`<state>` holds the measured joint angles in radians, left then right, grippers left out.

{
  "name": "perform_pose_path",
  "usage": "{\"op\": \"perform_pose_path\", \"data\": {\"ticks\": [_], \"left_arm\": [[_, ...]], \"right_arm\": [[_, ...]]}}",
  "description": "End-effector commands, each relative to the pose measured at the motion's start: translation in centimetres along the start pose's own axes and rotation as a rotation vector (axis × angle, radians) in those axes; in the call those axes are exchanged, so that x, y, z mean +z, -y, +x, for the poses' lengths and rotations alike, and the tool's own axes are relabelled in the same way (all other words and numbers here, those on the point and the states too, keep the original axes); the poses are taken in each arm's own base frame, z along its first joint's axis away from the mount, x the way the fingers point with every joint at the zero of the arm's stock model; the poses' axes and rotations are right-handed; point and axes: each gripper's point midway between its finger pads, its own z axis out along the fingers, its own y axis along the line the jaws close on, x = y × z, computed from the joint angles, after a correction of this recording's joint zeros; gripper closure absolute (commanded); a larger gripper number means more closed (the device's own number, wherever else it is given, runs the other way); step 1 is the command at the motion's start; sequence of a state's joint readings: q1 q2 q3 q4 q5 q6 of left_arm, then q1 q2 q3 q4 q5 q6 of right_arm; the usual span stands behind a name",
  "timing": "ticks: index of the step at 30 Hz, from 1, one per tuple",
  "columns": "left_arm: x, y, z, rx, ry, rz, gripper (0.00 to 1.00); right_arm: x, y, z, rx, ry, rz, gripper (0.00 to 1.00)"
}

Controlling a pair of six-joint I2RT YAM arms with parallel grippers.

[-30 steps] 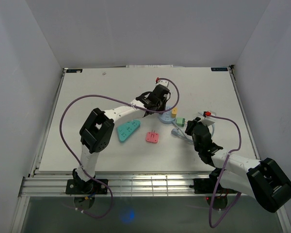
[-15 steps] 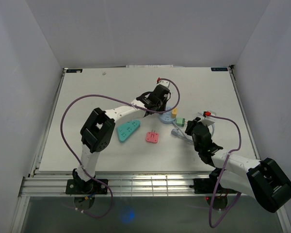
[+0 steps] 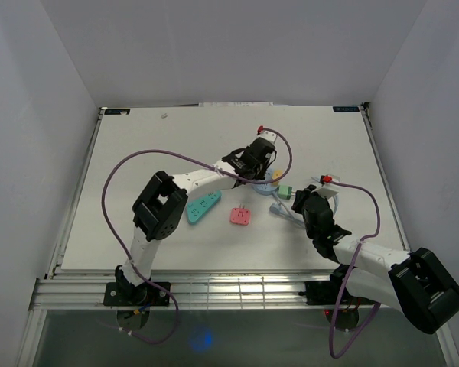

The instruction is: Insert the plug

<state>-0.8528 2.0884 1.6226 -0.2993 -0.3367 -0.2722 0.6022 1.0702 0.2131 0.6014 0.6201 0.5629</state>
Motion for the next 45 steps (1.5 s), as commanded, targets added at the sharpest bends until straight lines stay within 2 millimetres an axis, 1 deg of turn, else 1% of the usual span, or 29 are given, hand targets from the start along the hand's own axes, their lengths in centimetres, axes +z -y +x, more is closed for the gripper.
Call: {"op": "perform_pose_path", "data": {"ticks": [1,2,3,4,5,6,7,9,11,13,14,16,18,20,27,29,30,31,33,35,36,37,38,39,41,42,45], "left_arm": [[0.3,0.5,1.5,0.065,-0.047,-0.005,1.00],[0.5,0.6,1.5,0.072,-0.049,0.001,1.00],[0.9,0.6,2.3,0.088,-0.074,0.000,1.00],[1.1,0.8,2.1,0.091,-0.074,0.004,1.00],[1.3,1.0,2.3,0.095,-0.087,0.009,1.00],[1.8,0.9,3.4,0.104,-0.119,0.005,1.00],[2.0,1.1,3.3,0.104,-0.122,0.011,1.00],[2.4,1.4,4.1,0.111,-0.146,0.022,1.00],[2.7,1.7,4.3,0.118,-0.156,0.036,1.00],[3.2,2.0,5.4,0.129,-0.195,0.057,1.00],[3.3,2.3,4.9,0.125,-0.193,0.063,1.00],[3.7,2.3,6.0,0.116,-0.241,0.078,1.00],[3.9,2.4,6.3,0.106,-0.260,0.104,1.00],[3.9,2.3,6.7,0.114,-0.269,0.104,1.00],[4.1,1.6,9.2,0.177,-0.321,0.122,1.00],[4.1,1.7,9.4,0.191,-0.310,0.129,1.00],[3.9,1.6,9.1,0.205,-0.296,0.131,1.00],[3.9,1.0,10.0,0.221,-0.306,0.107,1.00],[3.7,0.8,10.1,0.245,-0.294,0.083,1.00],[3.9,0.0,11.0,0.267,-0.304,0.039,1.00],[3.9,-0.1,11.2,0.273,-0.308,0.032,1.00],[3.9,-0.3,12.0,0.274,-0.321,0.025,1.00],[4.0,-0.3,12.2,0.275,-0.317,0.024,1.00],[4.1,-0.6,12.4,0.288,-0.315,0.004,1.00],[4.4,-1.0,13.5,0.337,-0.328,-0.031,1.00],[4.5,-1.2,13.7,0.362,-0.323,-0.066,1.00],[4.6,-0.9,14.6,0.354,-0.345,-0.044,1.00]], "right_arm": [[0.3,-0.5,-1.0,0.001,0.026,-0.003,0.92],[0.4,-0.5,-1.0,0.000,0.025,-0.002,0.92],[0.3,-0.5,-1.0,0.001,0.026,-0.003,0.92],[0.3,-0.5,-1.0,-0.001,0.026,-0.003,0.92],[0.3,-0.4,-1.0,-0.001,0.026,-0.001,0.92],[0.4,-0.4,-1.0,-0.001,0.025,-0.001,0.92],[0.3,-0.4,-0.9,-0.001,0.025,-0.002,0.92],[0.3,-0.5,-1.0,0.000,0.026,-0.005,0.92],[0.3,-0.5,-1.0,-0.001,0.024,-0.006,0.92],[0.3,-0.5,-0.9,-0.004,0.021,-0.007,0.92],[0.4,-0.4,-0.8,-0.007,0.019,-0.004,0.92],[0.4,-0.6,-0.9,-0.005,0.021,-0.009,0.92],[0.4,-0.5,-0.9,-0.006,0.019,-0.006,0.92],[0.4,-0.5,-0.9,-0.004,0.019,-0.006,0.92],[0.6,0.0,-0.5,-0.001,0.002,0.022,0.92],[0.7,0.2,-0.4,-0.001,-0.005,0.031,0.92],[0.8,0.2,-0.4,-0.002,-0.006,0.034,0.92],[0.8,0.3,-0.3,-0.003,-0.012,0.038,0.92],[0.9,0.3,-0.3,0.000,-0.013,0.040,0.92],[0.9,0.4,-0.2,-0.002,-0.021,0.041,0.92],[1.0,0.4,-0.2,0.000,-0.020,0.040,0.92],[0.9,0.4,-0.2,0.000,-0.023,0.039,0.92],[1.0,0.5,-0.2,0.001,-0.024,0.041,0.92],[1.0,0.4,-0.1,0.001,-0.025,0.039,0.92],[1.0,0.4,-0.1,0.001,-0.028,0.038,0.92],[1.0,0.4,-0.1,0.001,-0.030,0.037,0.92],[1.1,0.4,0.0,0.001,-0.034,0.034,0.92]]}}
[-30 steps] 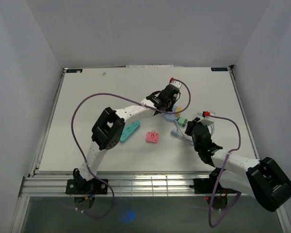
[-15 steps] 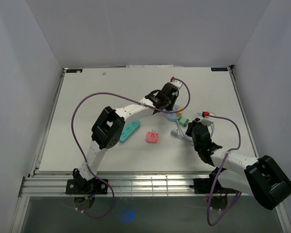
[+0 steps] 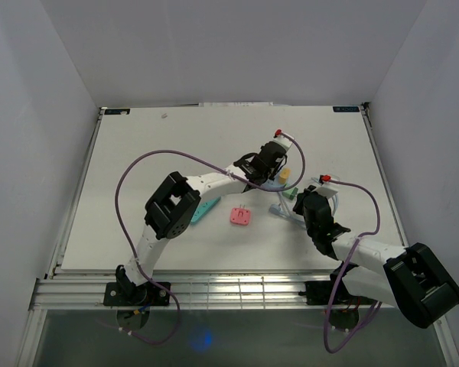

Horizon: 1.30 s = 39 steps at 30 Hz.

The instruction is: Insert the plug

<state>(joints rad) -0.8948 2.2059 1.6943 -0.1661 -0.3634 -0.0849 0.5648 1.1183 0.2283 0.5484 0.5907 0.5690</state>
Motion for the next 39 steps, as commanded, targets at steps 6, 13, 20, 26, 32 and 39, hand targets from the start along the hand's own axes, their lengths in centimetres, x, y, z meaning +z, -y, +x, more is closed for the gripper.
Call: {"op": "perform_pose_path", "data": {"ticks": [6,13,20,26,32,39], "left_arm": [[0.0,-0.6,15.6,0.193,-0.455,0.002,1.00],[0.0,0.4,17.3,0.093,-0.515,0.119,1.00],[0.1,0.8,18.1,0.094,-0.537,0.143,1.00],[-0.6,1.2,18.7,0.107,-0.556,0.174,1.00],[-0.4,0.4,20.0,0.127,-0.617,0.119,1.00],[-0.9,-1.7,20.8,0.177,-0.635,0.013,1.00]], "right_arm": [[0.5,-1.0,-1.5,0.028,0.026,-0.019,0.92],[0.5,-1.1,-1.4,0.026,0.020,-0.023,0.92],[0.5,-1.1,-1.3,0.026,0.016,-0.026,0.92],[0.6,-1.2,-1.3,0.025,0.012,-0.031,0.92],[0.6,-1.2,-1.3,0.024,0.012,-0.031,0.92],[0.7,-1.1,-1.3,0.024,0.011,-0.029,0.92]]}}
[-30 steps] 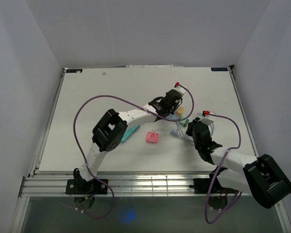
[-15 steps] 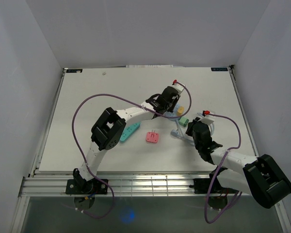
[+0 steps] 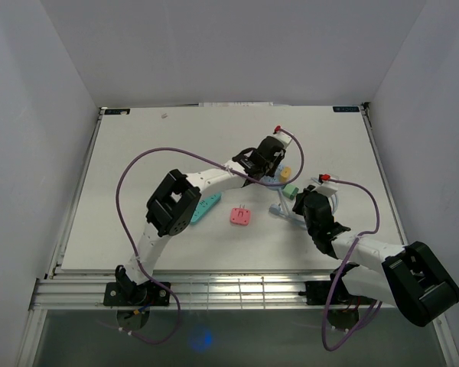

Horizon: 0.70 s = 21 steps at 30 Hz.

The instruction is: Insert the plug

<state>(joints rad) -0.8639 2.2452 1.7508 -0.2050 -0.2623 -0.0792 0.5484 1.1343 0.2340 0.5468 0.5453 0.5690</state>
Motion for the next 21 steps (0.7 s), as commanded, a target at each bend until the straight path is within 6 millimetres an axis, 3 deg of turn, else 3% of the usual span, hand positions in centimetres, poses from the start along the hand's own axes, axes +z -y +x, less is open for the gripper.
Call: {"op": "perform_pose_path", "data": {"ticks": [1,10,13,18,19,21], "left_arm": [[-1.7,-1.9,21.0,0.181,-0.616,-0.076,1.00],[-1.5,-1.3,22.4,0.222,-0.652,-0.077,1.00],[-1.9,-0.8,21.9,0.175,-0.648,-0.041,1.00],[-3.1,-2.8,21.7,0.173,-0.657,-0.103,1.00],[-3.2,-3.3,21.7,0.154,-0.661,-0.109,1.00],[-3.5,-3.7,21.5,0.117,-0.660,-0.120,1.00]], "right_arm": [[0.5,-0.9,-1.7,0.023,0.037,-0.012,0.92],[0.5,-0.9,-1.6,0.015,0.032,-0.012,0.92],[0.5,-1.1,-1.5,0.003,0.025,-0.024,0.92],[0.5,-1.3,-1.6,0.000,0.024,-0.036,0.92],[0.5,-1.4,-1.6,-0.004,0.022,-0.044,0.91],[0.4,-1.6,-1.7,-0.010,0.021,-0.054,0.75]]}}
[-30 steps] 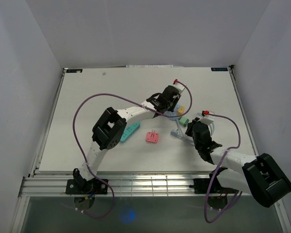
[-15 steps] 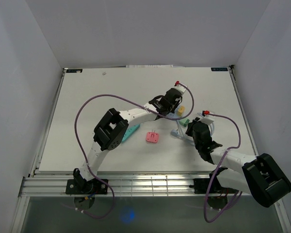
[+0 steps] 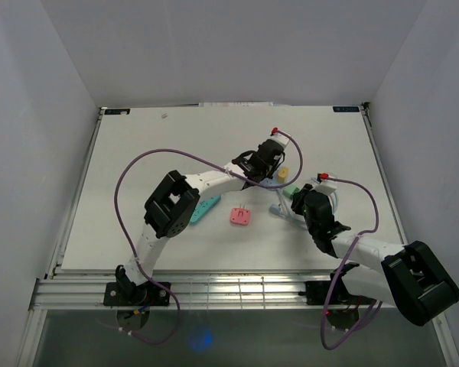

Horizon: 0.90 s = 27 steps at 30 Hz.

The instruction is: Insert the plug

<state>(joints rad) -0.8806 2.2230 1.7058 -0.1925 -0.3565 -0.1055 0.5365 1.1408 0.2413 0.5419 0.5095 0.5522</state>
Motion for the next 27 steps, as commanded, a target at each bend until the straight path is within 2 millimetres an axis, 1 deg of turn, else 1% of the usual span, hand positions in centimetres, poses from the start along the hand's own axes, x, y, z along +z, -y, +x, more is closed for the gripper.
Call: {"op": "perform_pose_path", "data": {"ticks": [1,2,3,5,7,8,10,11,12,13,14,15,16,17,18,19,22,23,25,26,27], "left_arm": [[-2.5,-4.0,20.8,0.150,-0.653,-0.063,1.00],[-2.5,-4.0,20.7,0.147,-0.651,-0.065,1.00],[-2.5,-3.9,20.7,0.143,-0.651,-0.065,1.00],[-2.5,-3.5,20.7,0.135,-0.647,-0.048,0.94],[-2.3,-3.4,20.6,0.128,-0.639,-0.037,0.90],[-2.4,-3.2,20.6,0.125,-0.639,-0.029,0.83],[-2.3,-3.1,20.4,0.124,-0.629,-0.019,0.75],[-2.4,-3.0,20.2,0.121,-0.624,-0.012,0.67],[-2.3,-2.9,19.8,0.113,-0.610,-0.010,0.62],[-2.3,-2.8,19.6,0.104,-0.599,-0.005,0.58],[-2.6,-2.6,19.0,0.093,-0.584,0.006,0.55],[-2.5,-2.0,18.5,0.075,-0.567,0.035,0.49],[-2.6,-1.8,18.2,0.063,-0.552,0.044,0.46],[-3.0,-1.8,17.7,0.056,-0.538,0.055,0.44],[-3.0,-1.5,17.2,0.045,-0.518,0.066,0.31],[-3.1,-1.5,16.8,0.039,-0.505,0.071,0.27],[-3.8,-1.2,15.6,0.016,-0.464,0.097,0.19],[-3.9,-1.2,15.3,0.009,-0.453,0.099,0.18],[-4.3,-1.3,14.5,-0.005,-0.423,0.098,0.16],[-4.4,-1.4,14.2,-0.012,-0.413,0.097,0.10],[-4.6,-1.5,13.7,-0.027,-0.395,0.096,0.09]], "right_arm": [[0.2,-1.6,-1.7,-0.015,0.031,-0.058,0.67],[0.2,-1.7,-1.7,-0.020,0.030,-0.066,0.62],[0.2,-1.8,-1.6,-0.023,0.027,-0.072,0.50],[0.3,-1.8,-1.6,-0.029,0.026,-0.068,0.44],[0.3,-1.7,-1.8,-0.035,0.027,-0.059,0.43],[0.3,-1.6,-1.9,-0.035,0.029,-0.052,0.43],[0.4,-1.4,-2.2,-0.037,0.033,-0.033,0.43],[0.5,-1.3,-1.8,-0.043,0.016,-0.021,0.39],[0.6,-1.2,-1.8,-0.042,0.011,-0.013,0.37],[0.8,-1.4,-2.2,-0.036,0.011,-0.006,0.34],[0.9,-1.1,-1.7,-0.047,-0.019,0.013,0.32],[1.2,-1.1,-1.3,-0.046,-0.040,0.024,0.30],[1.4,-1.7,-2.0,-0.044,-0.037,0.024,0.29],[1.8,-1.5,-1.6,-0.057,-0.062,0.046,0.29],[1.7,-0.8,-0.8,-0.069,-0.103,0.086,0.29],[1.9,-0.7,-0.7,-0.074,-0.110,0.100,0.29],[2.4,-0.8,-0.3,-0.082,-0.135,0.107,0.27],[2.6,-0.7,-0.1,-0.088,-0.141,0.112,0.24],[2.7,-0.5,-0.4,-0.093,-0.139,0.133,0.22],[2.8,-0.4,-0.3,-0.094,-0.140,0.139,0.22],[2.9,-0.7,-0.5,-0.094,-0.139,0.136,0.22]]}}
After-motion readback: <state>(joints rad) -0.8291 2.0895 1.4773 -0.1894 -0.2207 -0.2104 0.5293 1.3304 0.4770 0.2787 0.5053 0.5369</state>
